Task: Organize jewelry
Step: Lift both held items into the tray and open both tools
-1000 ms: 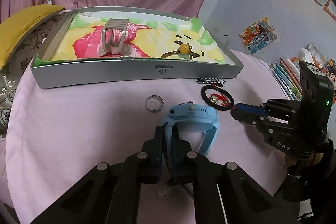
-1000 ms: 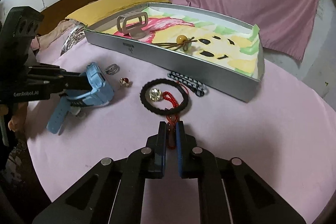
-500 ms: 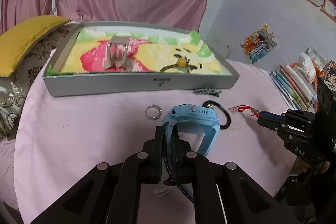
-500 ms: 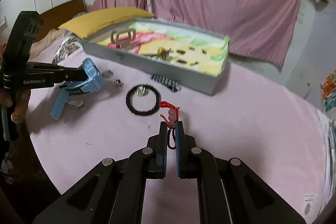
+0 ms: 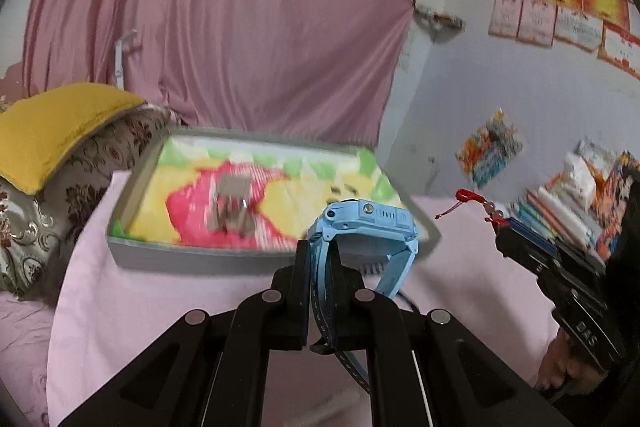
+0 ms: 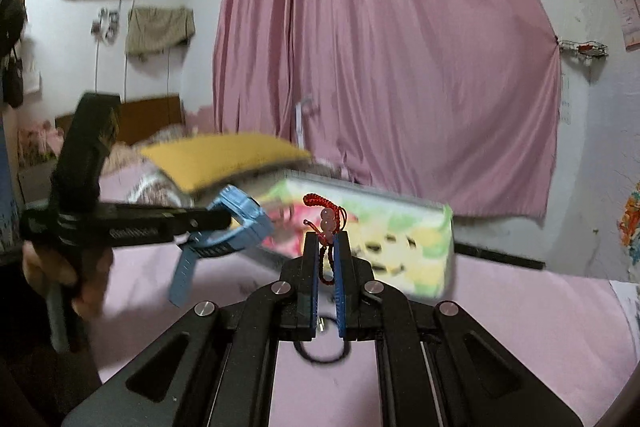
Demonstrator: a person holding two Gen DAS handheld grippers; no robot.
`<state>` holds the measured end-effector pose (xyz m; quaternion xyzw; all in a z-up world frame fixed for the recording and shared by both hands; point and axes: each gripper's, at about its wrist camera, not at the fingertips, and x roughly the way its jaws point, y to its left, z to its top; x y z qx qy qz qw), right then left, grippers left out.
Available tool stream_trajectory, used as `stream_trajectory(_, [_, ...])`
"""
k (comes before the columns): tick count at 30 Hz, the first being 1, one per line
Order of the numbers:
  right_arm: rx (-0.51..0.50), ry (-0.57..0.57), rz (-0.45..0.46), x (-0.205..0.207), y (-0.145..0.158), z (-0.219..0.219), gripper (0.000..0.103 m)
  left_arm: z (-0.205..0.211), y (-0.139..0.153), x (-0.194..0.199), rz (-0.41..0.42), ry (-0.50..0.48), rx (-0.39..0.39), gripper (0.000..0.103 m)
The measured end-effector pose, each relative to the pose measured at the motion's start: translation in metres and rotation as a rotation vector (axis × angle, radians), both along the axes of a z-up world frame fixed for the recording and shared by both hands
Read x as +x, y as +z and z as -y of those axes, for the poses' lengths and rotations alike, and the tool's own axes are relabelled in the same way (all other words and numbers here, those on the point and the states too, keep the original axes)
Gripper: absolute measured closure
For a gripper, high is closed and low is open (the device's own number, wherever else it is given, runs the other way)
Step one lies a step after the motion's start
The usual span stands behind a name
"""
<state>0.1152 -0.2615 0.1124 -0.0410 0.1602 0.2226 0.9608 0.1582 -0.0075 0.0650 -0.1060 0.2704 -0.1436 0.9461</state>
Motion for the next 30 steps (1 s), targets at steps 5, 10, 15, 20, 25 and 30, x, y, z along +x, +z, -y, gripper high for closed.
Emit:
stream_trajectory(5, [0.042, -0.021, 0.061, 0.016, 0.007, -0.003, 0.097, -0.001, 0.007, 0.009, 0.104, 0.069, -0.009, 0.097])
stream_trajectory(10, [0.064, -0.049, 0.067, 0.047, 0.006, -0.008, 0.097, 0.001, 0.012, 0.026, 0.176, 0.118, 0.009, 0.097])
stream_trajectory(15, [0.071, -0.077, 0.062, 0.078, 0.000, -0.017, 0.097, 0.007, 0.011, 0.049, 0.183, 0.130, 0.023, 0.097])
stream_trajectory(20, [0.070, -0.092, 0.013, 0.100, -0.006, -0.023, 0.097, 0.011, 0.004, 0.073, 0.143, 0.128, 0.030, 0.097])
stream_trajectory(25, [0.051, -0.074, -0.093, 0.117, -0.019, -0.025, 0.097, 0.011, -0.010, 0.094, 0.025, 0.130, 0.051, 0.097])
stream_trajectory(30, [0.061, -0.053, -0.222, 0.132, -0.038, -0.023, 0.097, 0.006, -0.023, 0.108, -0.087, 0.123, 0.063, 0.097])
